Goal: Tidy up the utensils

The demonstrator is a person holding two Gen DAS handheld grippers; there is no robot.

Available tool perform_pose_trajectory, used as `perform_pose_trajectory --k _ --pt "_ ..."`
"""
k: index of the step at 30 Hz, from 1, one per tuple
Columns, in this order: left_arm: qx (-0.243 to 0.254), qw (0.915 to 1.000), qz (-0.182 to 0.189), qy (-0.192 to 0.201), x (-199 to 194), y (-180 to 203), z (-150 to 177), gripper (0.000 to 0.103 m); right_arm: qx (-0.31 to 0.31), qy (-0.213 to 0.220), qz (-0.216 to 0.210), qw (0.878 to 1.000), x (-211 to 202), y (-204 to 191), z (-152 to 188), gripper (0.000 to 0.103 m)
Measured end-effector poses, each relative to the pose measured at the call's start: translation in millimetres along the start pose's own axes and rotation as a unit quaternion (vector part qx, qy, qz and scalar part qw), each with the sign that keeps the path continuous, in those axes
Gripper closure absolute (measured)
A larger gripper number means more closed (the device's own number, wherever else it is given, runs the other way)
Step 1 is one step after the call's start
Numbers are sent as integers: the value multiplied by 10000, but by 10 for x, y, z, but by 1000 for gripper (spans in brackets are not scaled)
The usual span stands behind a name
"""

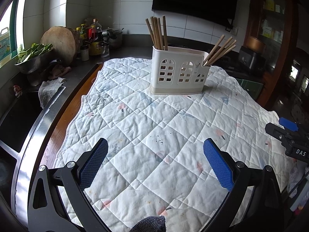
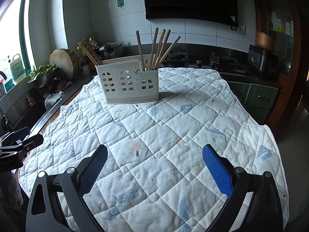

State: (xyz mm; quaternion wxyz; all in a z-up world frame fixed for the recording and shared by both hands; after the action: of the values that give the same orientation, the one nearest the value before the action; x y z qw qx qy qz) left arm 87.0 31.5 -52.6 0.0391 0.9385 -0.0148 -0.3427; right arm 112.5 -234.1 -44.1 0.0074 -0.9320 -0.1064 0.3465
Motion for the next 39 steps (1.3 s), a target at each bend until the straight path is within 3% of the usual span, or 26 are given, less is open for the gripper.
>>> perform_pose_trajectory --k 39 --pt "142 9998 81 -94 72 115 51 5 -61 -44 -53 10000 39 -52 43 8"
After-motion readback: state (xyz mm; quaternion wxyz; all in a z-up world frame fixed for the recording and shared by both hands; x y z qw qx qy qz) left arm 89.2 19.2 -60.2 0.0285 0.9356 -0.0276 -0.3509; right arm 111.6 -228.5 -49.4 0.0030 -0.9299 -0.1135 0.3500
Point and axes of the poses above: each gripper's, at about its wrist camera, not at the fingertips, and x roughly the way its jaws point, y to its right, z to its underside, the point moved 4 cm from there along x, roughly the way its jaws point, and after that the axes turned 1 degree about -y, right-handed, at the moved point
